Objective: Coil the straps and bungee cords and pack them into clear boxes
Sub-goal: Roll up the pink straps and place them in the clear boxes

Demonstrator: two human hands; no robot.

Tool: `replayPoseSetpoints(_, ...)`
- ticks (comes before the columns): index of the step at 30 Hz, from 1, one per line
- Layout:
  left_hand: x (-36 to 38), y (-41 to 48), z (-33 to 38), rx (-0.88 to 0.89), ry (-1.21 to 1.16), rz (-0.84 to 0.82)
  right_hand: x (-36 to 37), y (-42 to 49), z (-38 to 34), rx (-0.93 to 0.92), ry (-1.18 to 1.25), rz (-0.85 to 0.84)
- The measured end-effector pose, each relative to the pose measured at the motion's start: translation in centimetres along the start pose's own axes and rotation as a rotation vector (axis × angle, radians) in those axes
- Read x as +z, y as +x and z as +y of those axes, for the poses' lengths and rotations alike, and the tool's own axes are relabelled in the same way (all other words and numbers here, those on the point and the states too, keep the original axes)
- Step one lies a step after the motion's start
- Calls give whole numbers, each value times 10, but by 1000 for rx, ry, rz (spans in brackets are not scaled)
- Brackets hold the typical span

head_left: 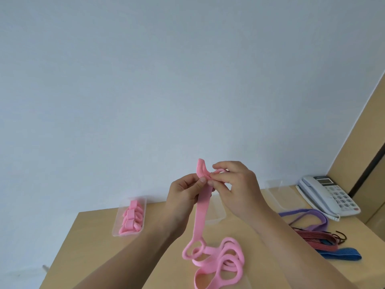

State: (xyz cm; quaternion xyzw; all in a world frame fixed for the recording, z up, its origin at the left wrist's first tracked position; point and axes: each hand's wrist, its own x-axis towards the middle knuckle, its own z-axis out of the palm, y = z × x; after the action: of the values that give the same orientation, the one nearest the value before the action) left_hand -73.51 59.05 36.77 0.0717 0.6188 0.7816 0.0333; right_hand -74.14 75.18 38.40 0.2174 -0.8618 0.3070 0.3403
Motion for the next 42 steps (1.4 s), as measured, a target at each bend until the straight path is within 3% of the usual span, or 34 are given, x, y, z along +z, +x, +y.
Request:
replayPoseSetpoints(20,14,17,-9,-23,165,61,-3,10,31,34,-50,-241)
replayPoseSetpoints(29,9,23,-4,-135,226,31,7,11,33,36,-47,-149)
replayPoseSetpoints(34,7,24,6,-293,202,-8,12,13,31,9,-93,-63)
replayPoseSetpoints(42,11,25,6,-309,14,57,16,5,38,-115,-143,9)
